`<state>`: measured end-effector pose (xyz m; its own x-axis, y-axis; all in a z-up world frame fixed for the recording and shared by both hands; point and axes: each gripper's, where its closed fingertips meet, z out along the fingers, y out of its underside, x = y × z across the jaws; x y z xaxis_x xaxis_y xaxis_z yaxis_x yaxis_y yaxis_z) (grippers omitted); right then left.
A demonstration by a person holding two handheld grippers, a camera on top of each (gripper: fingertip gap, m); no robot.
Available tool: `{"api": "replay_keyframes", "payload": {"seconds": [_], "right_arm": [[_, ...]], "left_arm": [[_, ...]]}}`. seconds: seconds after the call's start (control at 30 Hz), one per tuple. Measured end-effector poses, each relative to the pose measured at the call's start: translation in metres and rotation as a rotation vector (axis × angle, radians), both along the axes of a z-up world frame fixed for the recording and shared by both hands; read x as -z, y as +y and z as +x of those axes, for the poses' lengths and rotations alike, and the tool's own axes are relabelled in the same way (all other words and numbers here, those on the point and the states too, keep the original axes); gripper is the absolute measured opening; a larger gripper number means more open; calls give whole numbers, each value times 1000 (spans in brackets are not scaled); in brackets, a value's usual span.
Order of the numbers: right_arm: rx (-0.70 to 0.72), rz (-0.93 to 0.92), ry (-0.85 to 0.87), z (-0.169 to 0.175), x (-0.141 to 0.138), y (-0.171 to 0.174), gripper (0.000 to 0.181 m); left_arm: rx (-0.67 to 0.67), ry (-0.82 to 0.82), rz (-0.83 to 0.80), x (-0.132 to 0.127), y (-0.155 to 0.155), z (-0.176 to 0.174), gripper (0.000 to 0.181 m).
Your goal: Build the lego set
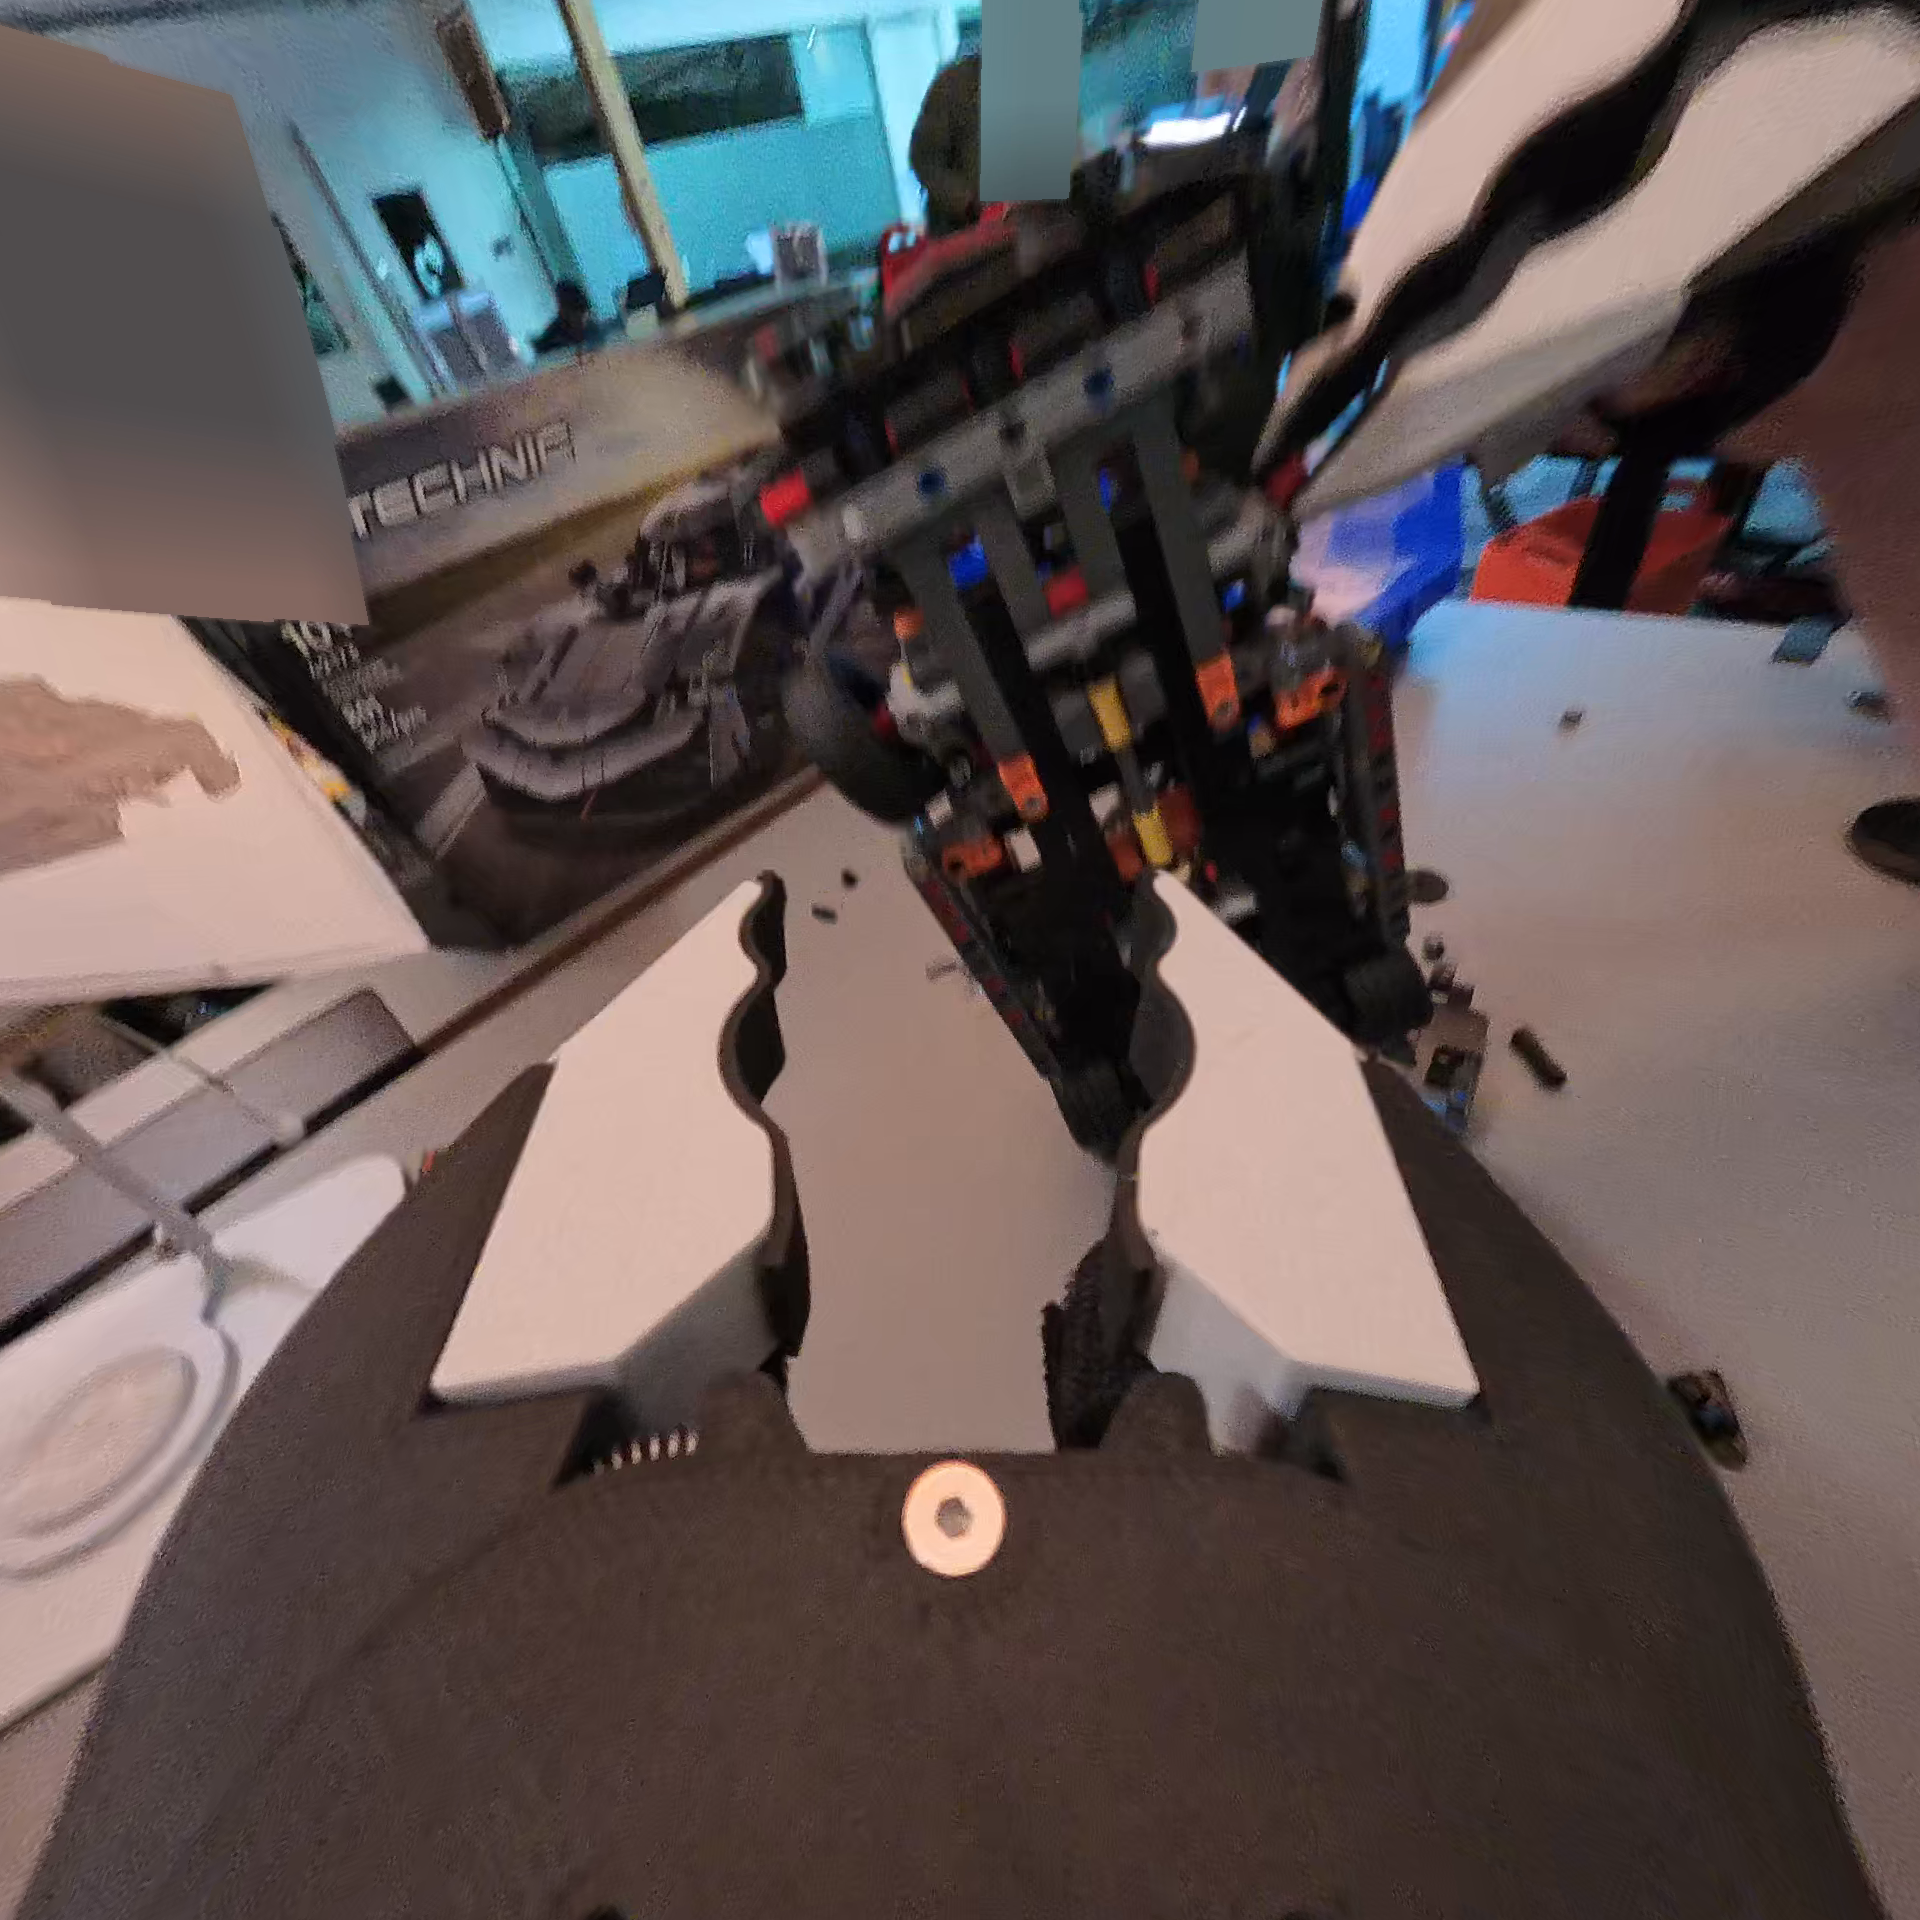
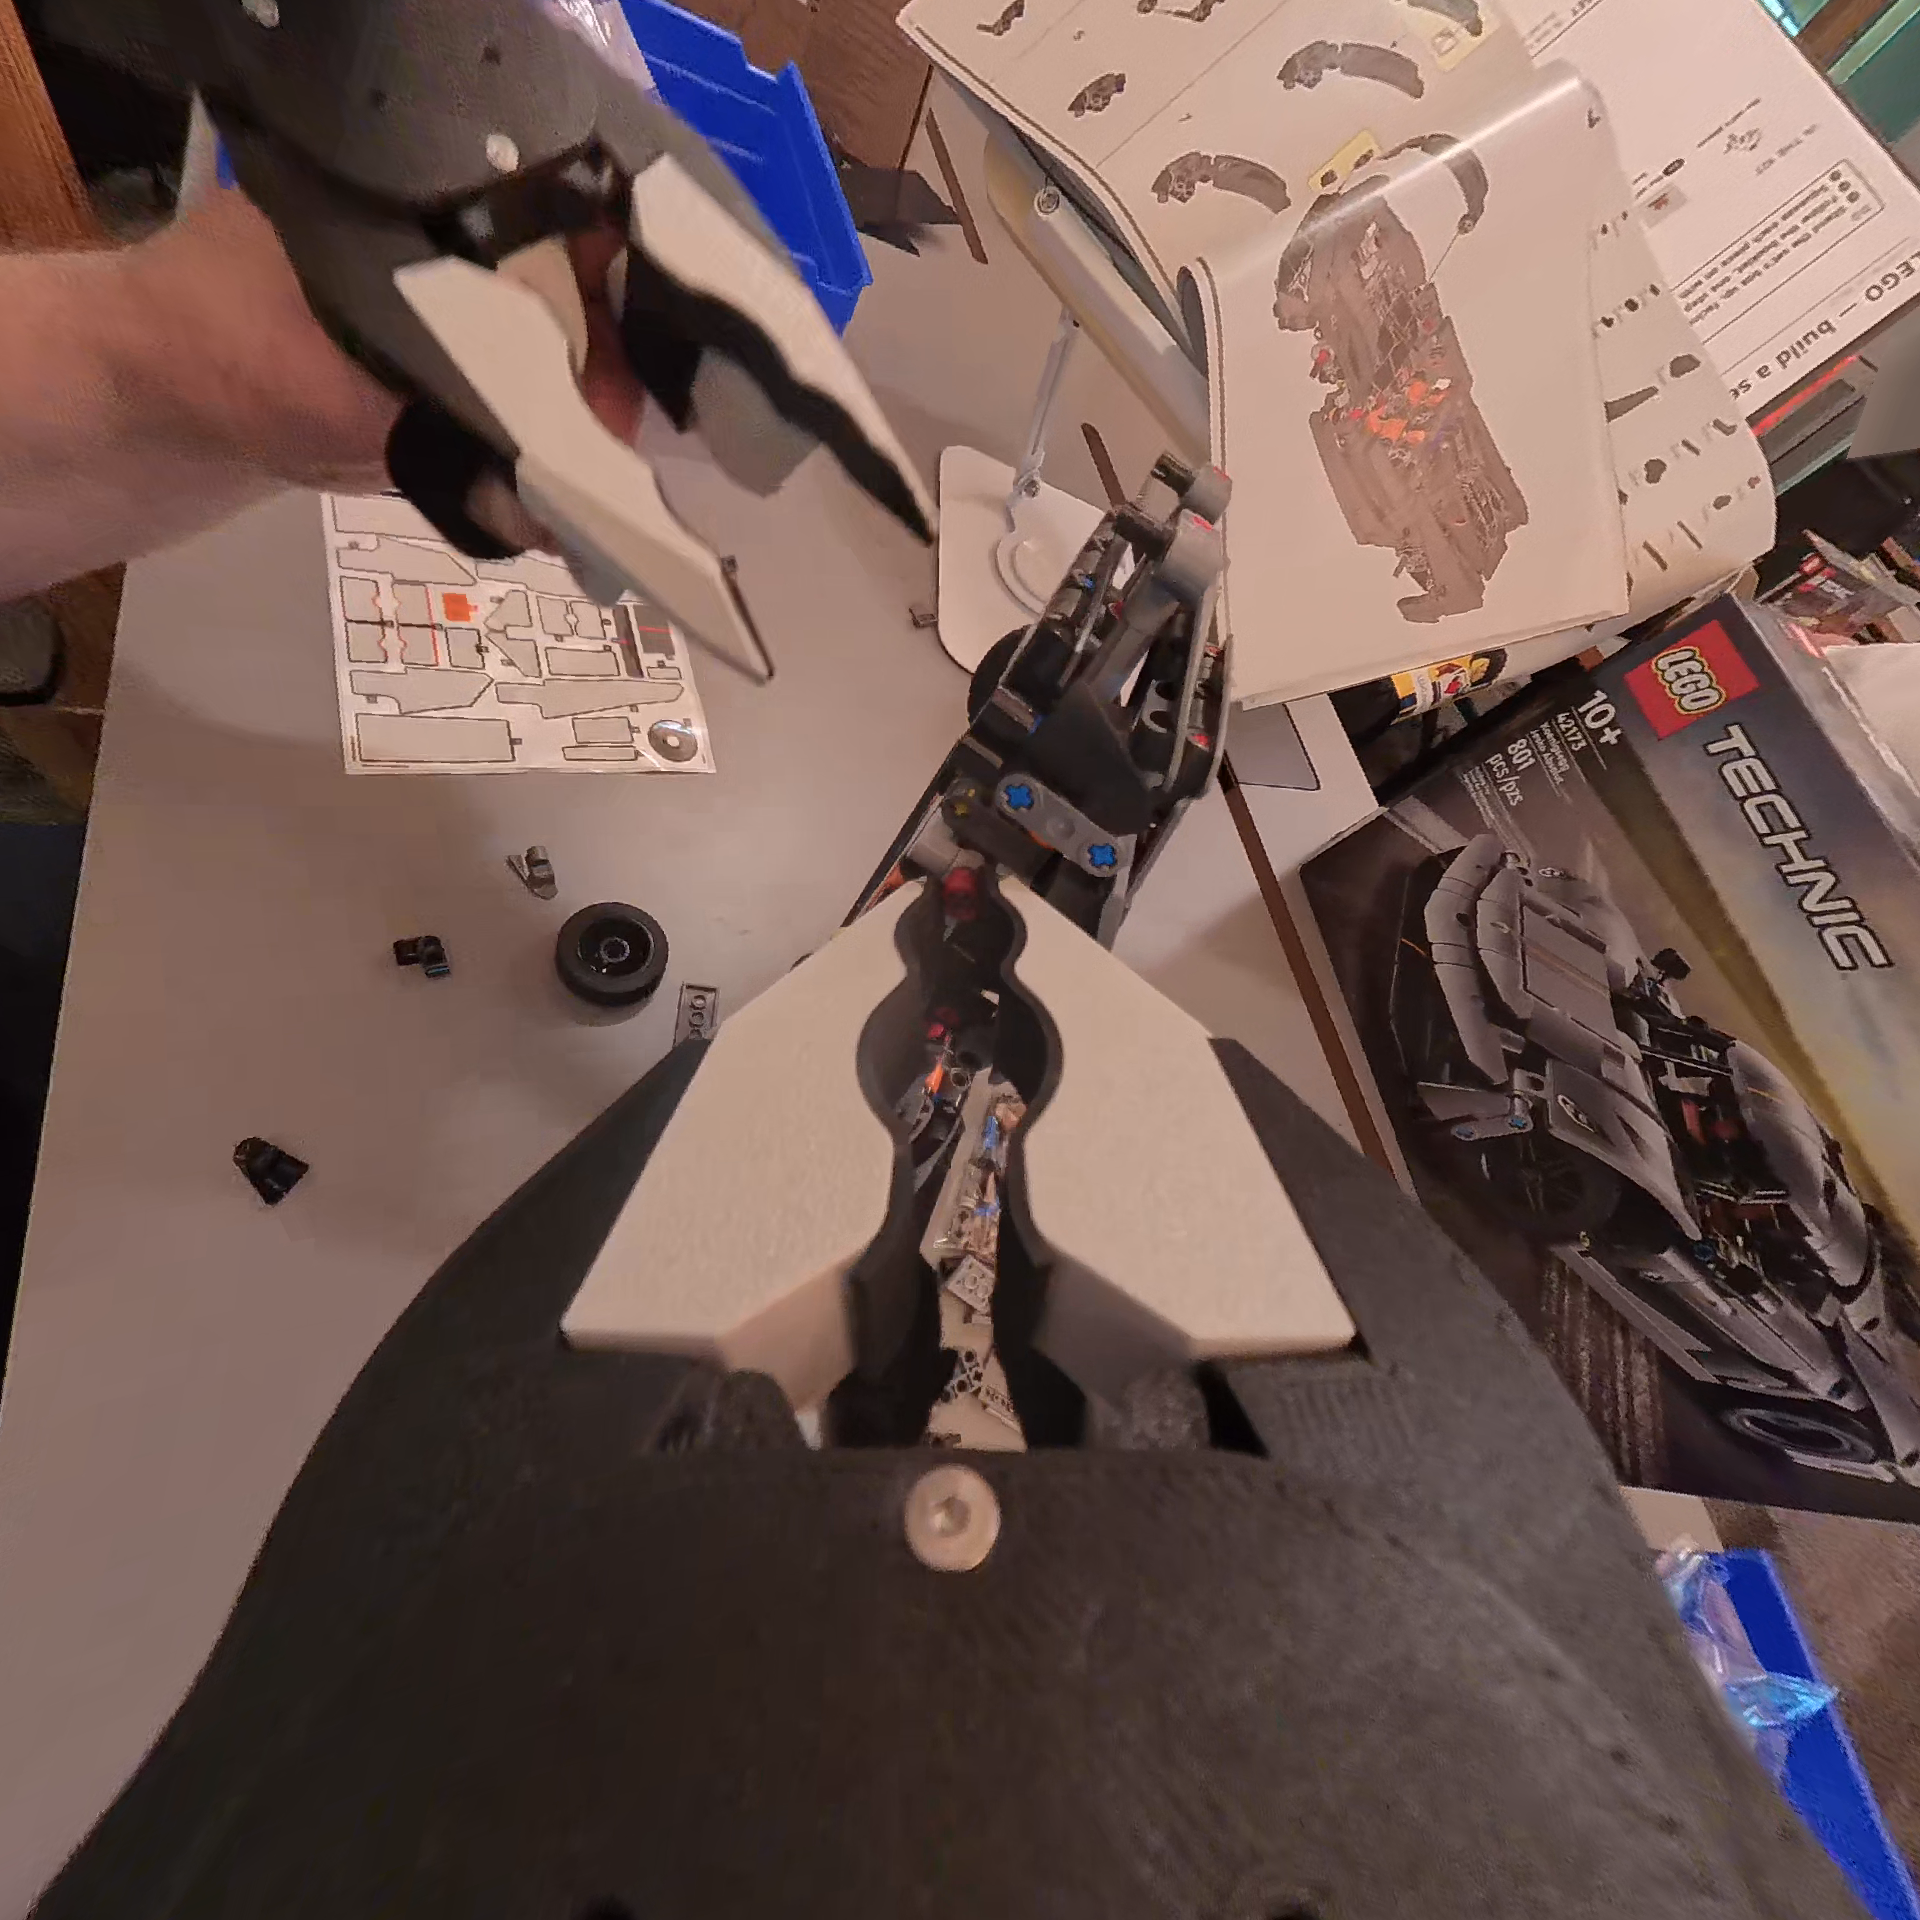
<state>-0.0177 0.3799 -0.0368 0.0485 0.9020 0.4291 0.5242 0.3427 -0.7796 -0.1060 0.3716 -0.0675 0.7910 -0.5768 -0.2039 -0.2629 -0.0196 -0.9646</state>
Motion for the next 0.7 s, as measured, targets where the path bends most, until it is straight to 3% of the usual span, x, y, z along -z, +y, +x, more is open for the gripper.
{"api": "replay_keyframes", "payload": {"seconds": [0.07,0.17,0.23,0.4,0.53,0.7], "right_arm": [[-6,-15,6,0,0,0,3],[-10,-42,9,1,0,0,4],[-12,-61,8,1,0,0,4],[-15,-85,11,4,0,0,4],[-26,-107,31,10,0,0,4],[-44,-140,101,21,-2,1,4]], "left_arm": [[19,32,106,-28,-1,3,66],[80,218,247,-50,-10,28,56],[128,355,305,-51,-15,51,52],[26,618,413,-58,6,59,63],[76,582,349,-74,19,47,82],[261,282,112,-65,38,42,114]]}}
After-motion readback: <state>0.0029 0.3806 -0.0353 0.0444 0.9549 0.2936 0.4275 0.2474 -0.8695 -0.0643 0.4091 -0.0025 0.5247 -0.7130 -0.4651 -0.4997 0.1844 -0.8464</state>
